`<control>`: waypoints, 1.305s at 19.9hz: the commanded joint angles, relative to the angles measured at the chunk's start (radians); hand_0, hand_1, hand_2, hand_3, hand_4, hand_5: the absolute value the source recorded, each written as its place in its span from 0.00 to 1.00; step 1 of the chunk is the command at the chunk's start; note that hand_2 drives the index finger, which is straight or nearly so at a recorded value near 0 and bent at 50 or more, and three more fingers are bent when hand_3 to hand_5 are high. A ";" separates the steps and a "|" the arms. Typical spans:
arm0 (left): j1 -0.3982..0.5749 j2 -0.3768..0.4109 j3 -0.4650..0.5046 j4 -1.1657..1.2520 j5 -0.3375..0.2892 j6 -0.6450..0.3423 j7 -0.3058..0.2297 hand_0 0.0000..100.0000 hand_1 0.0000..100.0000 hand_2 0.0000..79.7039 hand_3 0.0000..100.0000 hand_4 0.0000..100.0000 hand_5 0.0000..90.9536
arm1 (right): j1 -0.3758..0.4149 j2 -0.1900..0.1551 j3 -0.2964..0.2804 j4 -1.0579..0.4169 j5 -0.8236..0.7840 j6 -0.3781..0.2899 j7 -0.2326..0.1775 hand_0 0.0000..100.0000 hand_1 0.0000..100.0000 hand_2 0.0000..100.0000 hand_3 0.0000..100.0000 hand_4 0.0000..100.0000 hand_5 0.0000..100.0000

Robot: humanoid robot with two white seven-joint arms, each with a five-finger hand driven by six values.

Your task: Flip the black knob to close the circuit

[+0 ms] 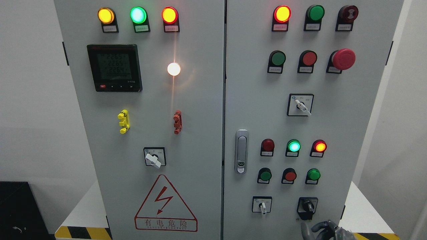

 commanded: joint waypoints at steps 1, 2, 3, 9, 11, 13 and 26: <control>0.006 0.000 0.000 0.000 0.000 0.000 0.000 0.12 0.56 0.00 0.00 0.00 0.00 | 0.054 0.001 0.066 -0.091 -0.342 -0.007 -0.062 0.00 0.02 0.14 0.33 0.34 0.34; 0.006 0.000 0.000 0.000 0.001 0.000 0.000 0.12 0.56 0.00 0.00 0.00 0.00 | 0.056 0.001 0.064 -0.094 -0.383 -0.009 -0.067 0.00 0.00 0.11 0.30 0.30 0.30; 0.006 -0.001 0.000 0.000 0.001 0.000 0.000 0.12 0.56 0.00 0.00 0.00 0.00 | 0.060 0.001 0.064 -0.096 -0.422 -0.013 -0.073 0.00 0.00 0.10 0.29 0.29 0.29; 0.006 0.000 0.000 0.000 0.000 0.000 0.000 0.12 0.56 0.00 0.00 0.00 0.00 | 0.163 -0.002 0.081 -0.097 -0.535 -0.165 -0.069 0.00 0.00 0.05 0.21 0.18 0.16; 0.006 0.000 0.000 0.000 0.000 0.000 0.000 0.12 0.56 0.00 0.00 0.00 0.00 | 0.189 -0.004 0.103 -0.097 -0.539 -0.203 -0.067 0.00 0.00 0.03 0.17 0.13 0.11; 0.006 0.000 0.000 0.000 0.000 0.000 0.000 0.12 0.56 0.00 0.00 0.00 0.00 | 0.211 -0.004 0.116 -0.097 -0.539 -0.236 -0.047 0.00 0.00 0.01 0.14 0.10 0.07; 0.006 0.000 0.000 0.000 0.001 0.000 0.000 0.12 0.56 0.00 0.00 0.00 0.00 | 0.257 -0.004 0.120 -0.097 -0.540 -0.271 0.001 0.00 0.00 0.00 0.01 0.00 0.00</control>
